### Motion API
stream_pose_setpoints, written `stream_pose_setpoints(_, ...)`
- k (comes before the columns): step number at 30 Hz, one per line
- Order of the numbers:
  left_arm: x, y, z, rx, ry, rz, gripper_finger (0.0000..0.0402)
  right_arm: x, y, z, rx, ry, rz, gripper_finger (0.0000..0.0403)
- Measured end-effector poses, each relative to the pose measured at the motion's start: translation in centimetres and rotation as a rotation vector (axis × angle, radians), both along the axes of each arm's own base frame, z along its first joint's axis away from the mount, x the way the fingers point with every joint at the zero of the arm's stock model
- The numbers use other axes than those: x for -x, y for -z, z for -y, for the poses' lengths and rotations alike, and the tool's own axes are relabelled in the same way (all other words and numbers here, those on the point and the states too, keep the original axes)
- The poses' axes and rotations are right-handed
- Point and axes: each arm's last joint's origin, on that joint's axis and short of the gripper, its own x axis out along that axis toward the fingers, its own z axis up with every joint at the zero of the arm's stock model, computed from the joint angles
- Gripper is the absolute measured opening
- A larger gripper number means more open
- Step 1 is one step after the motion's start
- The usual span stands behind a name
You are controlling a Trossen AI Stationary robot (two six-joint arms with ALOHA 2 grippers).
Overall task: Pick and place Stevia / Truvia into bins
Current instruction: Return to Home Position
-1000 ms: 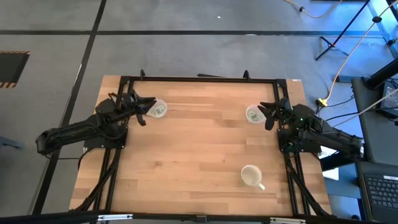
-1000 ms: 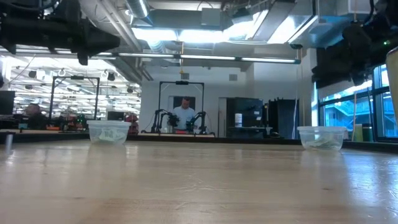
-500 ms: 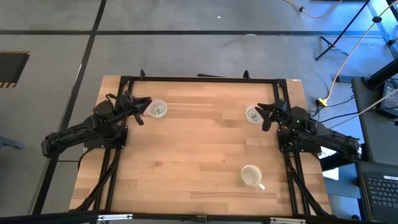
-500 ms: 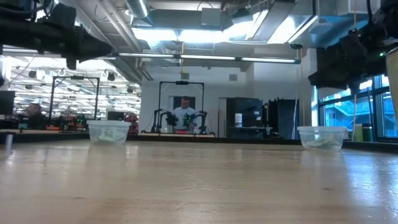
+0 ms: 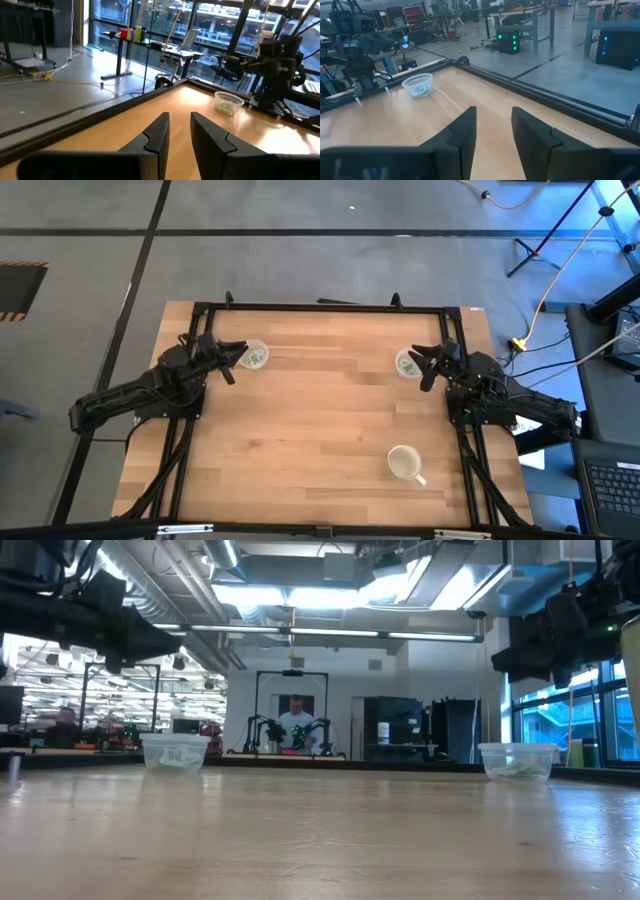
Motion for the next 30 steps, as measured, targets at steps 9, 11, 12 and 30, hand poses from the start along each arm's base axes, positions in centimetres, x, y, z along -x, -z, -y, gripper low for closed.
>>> stream_pose_setpoints(9, -0.2, 1.3, -0.1, 0.030, -0.019, -0.015, 0.0072, 0.0, 0.0, 0.0, 0.000, 0.000, 0.000, 0.0127)
stream_pose_setpoints(11, -0.2, 1.3, -0.2, 0.018, -0.022, 0.001, 0.0072, 0.0, 0.0, 0.0, 0.001, 0.000, -0.002, 0.0127)
stream_pose_setpoints(12, -0.2, 1.3, -0.2, 0.010, -0.022, 0.000, 0.0072, 0.0, 0.0, 0.0, 0.002, 0.000, -0.006, 0.0127)
stream_pose_setpoints(30, -0.3, 1.4, -0.2, 0.000, -0.016, -0.011, 0.0072, 0.0, 0.2, 0.0, -0.006, 0.000, -0.025, 0.0127)
